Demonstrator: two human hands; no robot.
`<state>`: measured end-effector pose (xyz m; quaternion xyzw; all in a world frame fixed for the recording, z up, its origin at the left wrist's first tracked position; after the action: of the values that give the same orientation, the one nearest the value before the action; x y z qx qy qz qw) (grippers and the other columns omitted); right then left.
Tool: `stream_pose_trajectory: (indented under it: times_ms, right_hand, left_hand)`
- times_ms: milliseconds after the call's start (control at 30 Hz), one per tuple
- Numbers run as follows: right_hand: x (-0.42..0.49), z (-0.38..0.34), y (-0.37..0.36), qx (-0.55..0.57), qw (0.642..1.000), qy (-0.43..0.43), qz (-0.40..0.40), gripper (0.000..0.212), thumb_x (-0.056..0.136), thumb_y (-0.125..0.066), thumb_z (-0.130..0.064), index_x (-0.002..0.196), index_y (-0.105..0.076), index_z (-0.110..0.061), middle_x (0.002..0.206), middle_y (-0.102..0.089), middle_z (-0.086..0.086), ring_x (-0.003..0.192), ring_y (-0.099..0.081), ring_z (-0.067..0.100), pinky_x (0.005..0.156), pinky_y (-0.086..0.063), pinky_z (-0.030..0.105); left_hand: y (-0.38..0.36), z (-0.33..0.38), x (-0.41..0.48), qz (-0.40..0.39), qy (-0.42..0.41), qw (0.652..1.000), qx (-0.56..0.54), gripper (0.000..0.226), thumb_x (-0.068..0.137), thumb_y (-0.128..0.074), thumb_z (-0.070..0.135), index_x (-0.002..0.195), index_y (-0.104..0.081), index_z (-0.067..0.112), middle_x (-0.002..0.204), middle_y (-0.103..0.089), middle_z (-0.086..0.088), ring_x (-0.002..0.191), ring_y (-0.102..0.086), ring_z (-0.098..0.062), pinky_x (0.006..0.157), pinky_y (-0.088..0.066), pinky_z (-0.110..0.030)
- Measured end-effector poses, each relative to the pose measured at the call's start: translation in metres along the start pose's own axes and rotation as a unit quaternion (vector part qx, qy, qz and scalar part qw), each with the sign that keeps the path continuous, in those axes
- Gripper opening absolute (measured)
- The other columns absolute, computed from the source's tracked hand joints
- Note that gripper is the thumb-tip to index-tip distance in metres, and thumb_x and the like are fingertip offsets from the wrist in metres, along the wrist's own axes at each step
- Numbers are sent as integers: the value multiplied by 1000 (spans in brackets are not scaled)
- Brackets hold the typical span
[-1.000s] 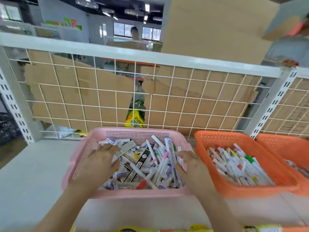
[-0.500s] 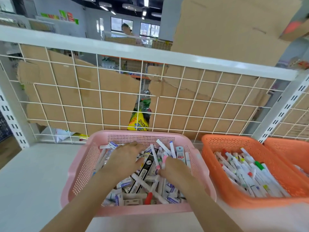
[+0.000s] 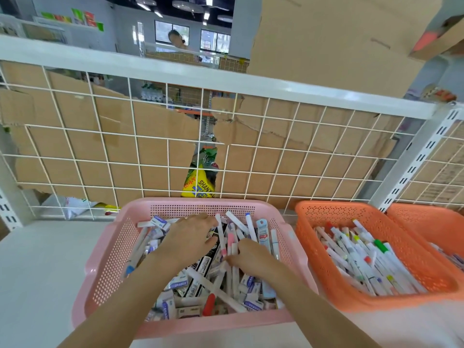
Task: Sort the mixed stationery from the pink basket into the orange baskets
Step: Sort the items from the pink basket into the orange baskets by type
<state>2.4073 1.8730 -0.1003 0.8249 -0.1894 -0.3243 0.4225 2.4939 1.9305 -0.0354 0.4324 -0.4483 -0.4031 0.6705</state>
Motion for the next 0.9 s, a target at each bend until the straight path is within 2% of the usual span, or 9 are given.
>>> stream_pose_trajectory:
  times_ms: [100,200,267,367,433,533,700,800,900]
  right_hand:
    - [-1,-6,3,35,999,30,19,35,99,-41,-27,65,-44,-18,58,-38,0,51,-37,13,51,-30,26]
    - [-2,-1,27,108,987,12,119,26,100,-36,-26,99,-53,-6,70,-46,1,63,-47,14,63,-44,27]
    - [-7,10,52,202,955,0,216,28,98,-30,-14,105,-53,0,79,-50,1,67,-53,12,58,-43,22]
    - [-11,22,70,292,921,18,258,27,100,-32,-12,115,-49,2,87,-53,8,70,-56,19,56,-42,20]
    - [-8,35,72,302,917,5,261,25,99,-39,-15,113,-49,4,72,-53,6,55,-54,15,51,-45,23]
    - [-13,45,76,328,901,2,285,21,98,-39,-11,101,-51,6,60,-49,7,44,-46,12,38,-35,14]
    - [-15,50,70,380,880,13,285,18,98,-42,-14,89,-49,-1,55,-49,5,33,-44,10,38,-37,25]
    - [-19,48,73,377,879,11,293,18,98,-43,-12,85,-48,-1,58,-48,3,33,-44,1,36,-34,15]
    - [-20,48,73,393,872,19,293,17,98,-42,-11,87,-50,0,57,-49,2,34,-46,1,39,-36,16]
  left_hand:
    - [-1,-2,-1,-9,-1,1000,-2,29,95,-43,31,122,-52,23,114,-55,2,104,-54,-15,84,-45,-29]
    - [-2,-3,-2,-22,-8,1000,-2,31,95,-43,31,124,-51,24,116,-55,2,106,-53,-16,86,-45,-31]
    - [-6,1,-1,-44,-25,999,-4,34,96,-44,30,129,-48,24,122,-52,1,112,-50,-17,89,-44,-32]
    - [-20,15,0,-88,-82,992,28,41,95,-44,19,136,-41,24,133,-44,2,122,-42,-17,96,-36,-29]
    - [-29,25,4,-112,-120,985,60,48,93,-45,12,139,-39,25,137,-41,3,126,-38,-17,101,-32,-30]
    - [-50,39,9,-153,-168,970,83,52,89,-50,10,138,-41,24,136,-43,1,128,-37,-18,104,-31,-35]
    - [-71,54,15,-189,-222,948,124,51,88,-48,9,138,-43,22,137,-44,-1,126,-37,-22,100,-29,-35]
    - [-68,61,19,-157,-250,943,153,46,82,-56,11,128,-54,18,125,-51,-6,115,-45,-24,96,-34,-32]
    - [-64,72,16,-83,-309,930,179,26,65,-58,14,86,-71,22,86,-65,1,75,-62,-17,69,-45,-23]
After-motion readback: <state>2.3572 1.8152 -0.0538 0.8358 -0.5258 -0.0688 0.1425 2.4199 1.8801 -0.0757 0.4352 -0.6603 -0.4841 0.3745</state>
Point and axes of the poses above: each hand's wrist, its own x-axis towards the middle knuckle, its own y-axis out of the back of the hand, z = x × y, the point moved 10 cm from there along x, towards the middle knuckle
